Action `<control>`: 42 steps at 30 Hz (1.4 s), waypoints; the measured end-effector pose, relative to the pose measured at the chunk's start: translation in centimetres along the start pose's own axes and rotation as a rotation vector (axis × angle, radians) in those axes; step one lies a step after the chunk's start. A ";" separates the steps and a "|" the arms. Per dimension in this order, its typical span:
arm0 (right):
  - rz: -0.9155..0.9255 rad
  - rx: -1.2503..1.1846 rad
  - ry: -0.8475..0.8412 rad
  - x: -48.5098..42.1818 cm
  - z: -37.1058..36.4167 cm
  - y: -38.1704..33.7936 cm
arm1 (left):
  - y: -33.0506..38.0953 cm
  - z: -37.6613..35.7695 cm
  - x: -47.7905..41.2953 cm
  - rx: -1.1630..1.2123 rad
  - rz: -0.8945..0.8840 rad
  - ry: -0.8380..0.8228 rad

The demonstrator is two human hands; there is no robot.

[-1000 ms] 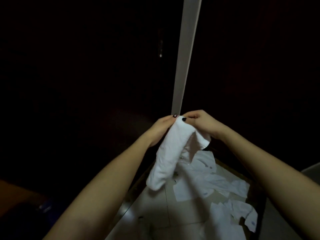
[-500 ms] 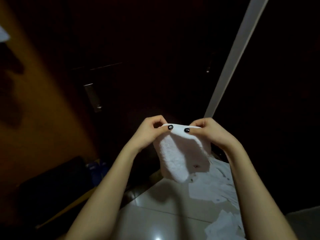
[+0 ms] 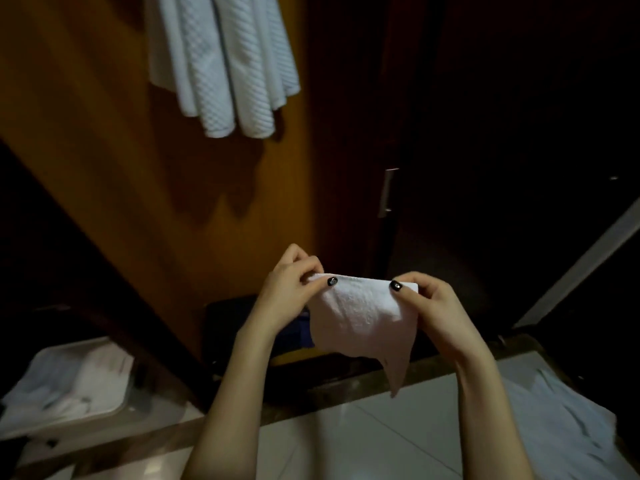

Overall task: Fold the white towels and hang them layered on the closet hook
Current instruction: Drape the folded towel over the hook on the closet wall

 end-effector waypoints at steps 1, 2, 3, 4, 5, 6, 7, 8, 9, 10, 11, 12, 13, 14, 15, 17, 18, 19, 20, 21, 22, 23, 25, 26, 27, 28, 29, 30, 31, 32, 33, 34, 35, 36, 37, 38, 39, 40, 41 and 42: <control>0.025 -0.004 -0.003 0.2 -1.9 -0.4 | -1.4 1.6 0.9 -0.038 0.016 0.037; 0.049 -0.006 -0.008 0.5 -3.7 -0.8 | -2.5 3.0 1.8 -0.072 0.029 0.074; 0.066 -0.003 -0.013 0.8 -5.5 -1.0 | -3.7 4.4 2.7 -0.078 0.051 0.106; 0.073 -0.001 -0.015 1.1 -7.3 -1.1 | -4.8 5.7 3.7 -0.038 0.087 0.135; 0.074 0.001 -0.010 1.5 -9.0 -1.1 | -5.8 7.0 4.6 0.035 0.126 0.153; 0.078 0.005 -0.003 1.9 -10.5 -1.0 | -6.7 8.3 5.4 0.098 0.161 0.165; 0.084 0.013 0.004 2.2 -11.9 -1.0 | -7.5 9.5 6.1 0.142 0.186 0.169; 0.089 0.016 0.011 2.7 -13.2 -1.0 | -8.3 10.6 6.9 0.164 0.204 0.168; 0.084 0.010 0.012 3.0 -14.2 -0.8 | -8.9 11.7 7.6 0.179 0.215 0.166; 0.062 -0.004 -0.001 3.4 -15.2 -0.6 | -9.5 12.6 8.3 0.184 0.223 0.167; 0.025 -0.016 -0.038 3.7 -16.1 -0.2 | -10.0 13.5 9.0 0.188 0.230 0.172; -0.022 -0.021 -0.094 4.1 -17.1 0.3 | -10.5 14.4 9.7 0.199 0.245 0.180; -0.067 -0.025 -0.153 4.5 -18.0 0.8 | -10.8 15.2 10.3 0.230 0.262 0.188; -0.103 -0.030 -0.203 4.9 -18.8 1.2 | -10.9 15.9 10.8 0.275 0.271 0.199; -0.126 -0.033 -0.233 5.1 -19.4 1.5 | -10.9 16.7 11.2 0.335 0.271 0.213; -0.116 0.000 -0.250 5.5 -20.4 1.8 | -10.8 17.8 11.9 0.455 0.289 0.222; -0.088 0.023 -0.250 5.6 -20.9 1.7 | -10.7 18.2 12.2 0.514 0.311 0.214; -0.051 0.029 -0.240 5.7 -21.6 1.4 | -10.4 18.4 12.4 0.569 0.325 0.205; -0.016 0.024 -0.222 5.9 -22.1 1.0 | -10.1 18.6 12.5 0.618 0.328 0.201; 0.014 0.020 -0.200 5.9 -22.6 0.5 | -9.9 18.8 12.6 0.663 0.330 0.200; 0.037 0.008 -0.182 6.0 -22.9 0.1 | -9.8 19.0 12.6 0.702 0.336 0.200; 0.052 -0.023 -0.181 6.1 -23.3 -0.3 | -9.7 19.3 12.6 0.732 0.339 0.198; 0.068 -0.099 -0.221 6.5 -23.9 -0.9 | -9.2 19.9 12.7 0.755 0.319 0.181; 0.068 -0.124 -0.240 6.7 -24.0 -1.1 | -9.0 20.1 12.7 0.757 0.309 0.170; 0.066 -0.137 -0.246 6.8 -24.0 -1.2 | -8.8 20.3 12.8 0.759 0.302 0.164; 0.059 -0.145 -0.239 6.9 -24.0 -1.3 | -8.7 20.4 12.9 0.766 0.302 0.165; 0.057 -0.151 -0.224 6.9 -23.9 -1.3 | -8.7 20.6 13.0 0.770 0.305 0.175; 0.058 -0.154 -0.200 6.7 -23.8 -1.3 | -8.8 20.7 13.1 0.767 0.311 0.183; 0.059 -0.155 -0.170 6.6 -23.5 -1.3 | -8.9 20.8 13.2 0.746 0.316 0.184; 0.058 -0.159 -0.136 6.4 -23.3 -1.2 | -8.9 20.9 13.3 0.708 0.317 0.173; 0.061 -0.164 -0.101 6.3 -23.0 -1.2 | -8.9 20.8 13.4 0.651 0.310 0.150; 0.065 -0.165 -0.064 6.2 -22.6 -1.2 | -9.0 20.6 13.5 0.580 0.303 0.116; 0.071 -0.159 -0.028 6.1 -22.3 -1.2 | -9.1 20.3 13.6 0.494 0.299 0.077; 0.076 -0.148 0.003 6.0 -22.0 -1.2 | -9.2 19.7 13.7 0.404 0.299 0.037; 0.082 -0.131 0.024 6.0 -21.8 -1.3 | -9.4 19.1 13.9 0.323 0.303 -0.002; 0.087 -0.110 0.042 6.1 -21.6 -1.3 | -9.4 18.6 14.1 0.260 0.305 -0.035; 0.093 -0.087 0.059 6.2 -21.3 -1.4 | -9.4 18.1 14.3 0.221 0.298 -0.059; 0.097 -0.061 0.071 6.4 -20.9 -1.4 | -9.3 17.7 14.4 0.201 0.283 -0.076; 0.098 -0.035 0.072 6.6 -20.4 -1.4 | -9.1 17.5 14.4 0.195 0.263 -0.083; 0.095 -0.011 0.058 6.8 -19.9 -1.4 | -8.9 17.5 14.3 0.201 0.242 -0.071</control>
Point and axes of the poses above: each hand's wrist, its own x-axis away from the middle knuckle, its own z-axis out of the back of the hand, y = z × x, the point moved 8 cm from there along -x, towards the middle knuckle, and after that the axes turned 11 degrees about y, right-handed, at the moved point
